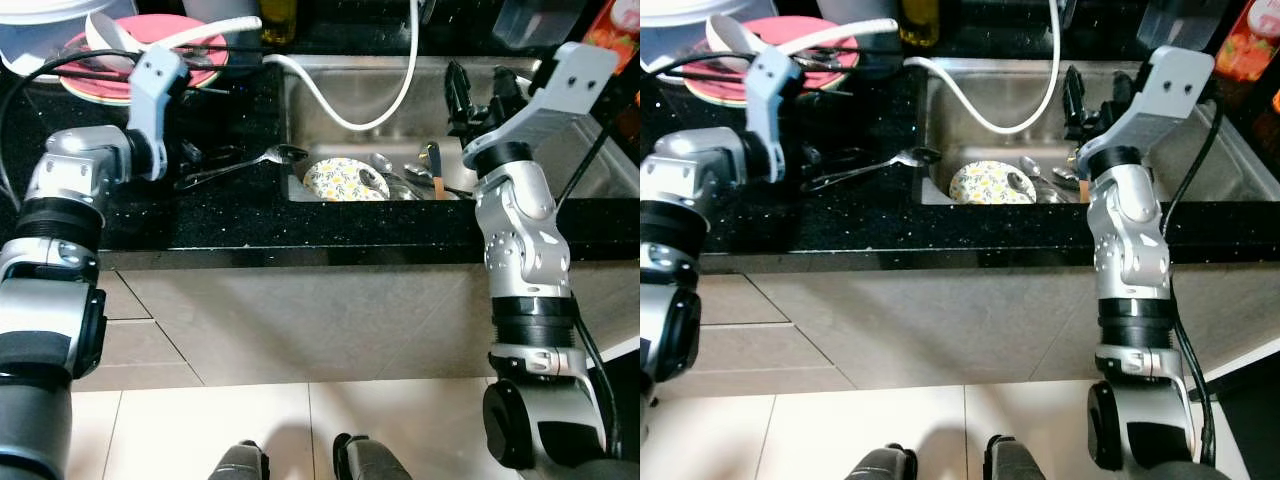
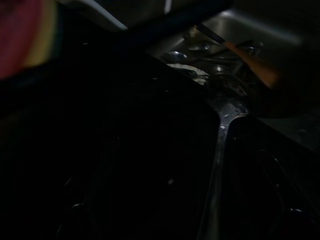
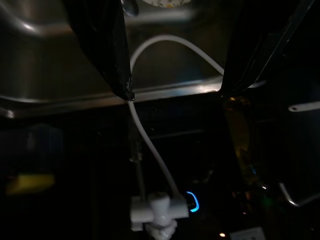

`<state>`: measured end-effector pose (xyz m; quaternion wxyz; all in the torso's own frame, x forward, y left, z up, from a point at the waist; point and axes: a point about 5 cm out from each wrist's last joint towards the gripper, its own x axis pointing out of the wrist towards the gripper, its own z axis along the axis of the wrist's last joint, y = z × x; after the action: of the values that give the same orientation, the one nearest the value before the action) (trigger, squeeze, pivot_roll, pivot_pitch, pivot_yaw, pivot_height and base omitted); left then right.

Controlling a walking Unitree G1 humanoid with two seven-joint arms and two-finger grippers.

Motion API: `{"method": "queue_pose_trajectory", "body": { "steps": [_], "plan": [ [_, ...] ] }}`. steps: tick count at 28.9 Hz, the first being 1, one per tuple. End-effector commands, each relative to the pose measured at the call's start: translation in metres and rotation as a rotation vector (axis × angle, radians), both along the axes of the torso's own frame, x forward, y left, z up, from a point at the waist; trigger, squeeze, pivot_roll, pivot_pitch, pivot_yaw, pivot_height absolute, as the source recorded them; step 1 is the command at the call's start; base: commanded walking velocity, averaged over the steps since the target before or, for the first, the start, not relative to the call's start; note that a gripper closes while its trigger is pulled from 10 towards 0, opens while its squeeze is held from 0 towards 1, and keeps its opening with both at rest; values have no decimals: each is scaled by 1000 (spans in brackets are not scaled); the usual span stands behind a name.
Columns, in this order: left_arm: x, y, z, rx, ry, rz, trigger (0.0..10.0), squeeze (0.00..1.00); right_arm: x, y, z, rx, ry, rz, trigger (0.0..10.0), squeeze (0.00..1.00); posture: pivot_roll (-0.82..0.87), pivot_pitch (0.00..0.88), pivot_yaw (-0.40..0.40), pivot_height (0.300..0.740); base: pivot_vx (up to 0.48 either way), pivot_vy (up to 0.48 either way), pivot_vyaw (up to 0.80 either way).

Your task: Kitchen organization

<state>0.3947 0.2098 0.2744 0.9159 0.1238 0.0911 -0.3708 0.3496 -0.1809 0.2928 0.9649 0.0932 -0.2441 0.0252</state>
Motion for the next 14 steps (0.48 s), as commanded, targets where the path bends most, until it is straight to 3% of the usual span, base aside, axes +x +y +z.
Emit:
{"method": "queue_pose_trajectory", "body": {
  "steps": [1, 5, 6, 7, 9, 10, 14],
  "plan": [
    [2, -8, -6, 30, 22, -29, 10000, 0, -5, -3, 1, -1, -1, -18, 10000, 0, 51, 197, 34, 740, 0, 0, 0],
    [5, -16, -9, 75, 33, -63, 9490, 0, -12, -8, -2, 1, 7, -46, 10000, 0, 34, 213, 57, 740, 0, 0, 0],
    [5, -17, -10, 90, 37, -66, 7725, 0, -14, -9, -3, 2, 10, -54, 10000, 0, 31, 215, 61, 740, 0, 0, 0],
    [5, -19, -13, 106, 48, -79, 2431, 0, -16, -10, -4, 3, 13, -64, 10000, 0, 26, 217, 68, 740, 0, 0, 0],
    [5, -19, -14, 114, 55, -86, 2431, 0, -17, -11, -4, 3, 15, -69, 10000, 0, 26, 217, 68, 740, 0, 0, 0],
    [4, -19, -17, 119, 67, -99, 0, 0, -19, -11, -5, 5, 17, -75, 10000, 0, 20, 214, 75, 740, 0, 0, 0],
    [-1, -18, -28, 87, 123, -169, 0, 0, -21, -14, -6, 7, 20, -89, 10000, 0, 17, 204, 80, 740, 0, 0, 0]
  ]
}}
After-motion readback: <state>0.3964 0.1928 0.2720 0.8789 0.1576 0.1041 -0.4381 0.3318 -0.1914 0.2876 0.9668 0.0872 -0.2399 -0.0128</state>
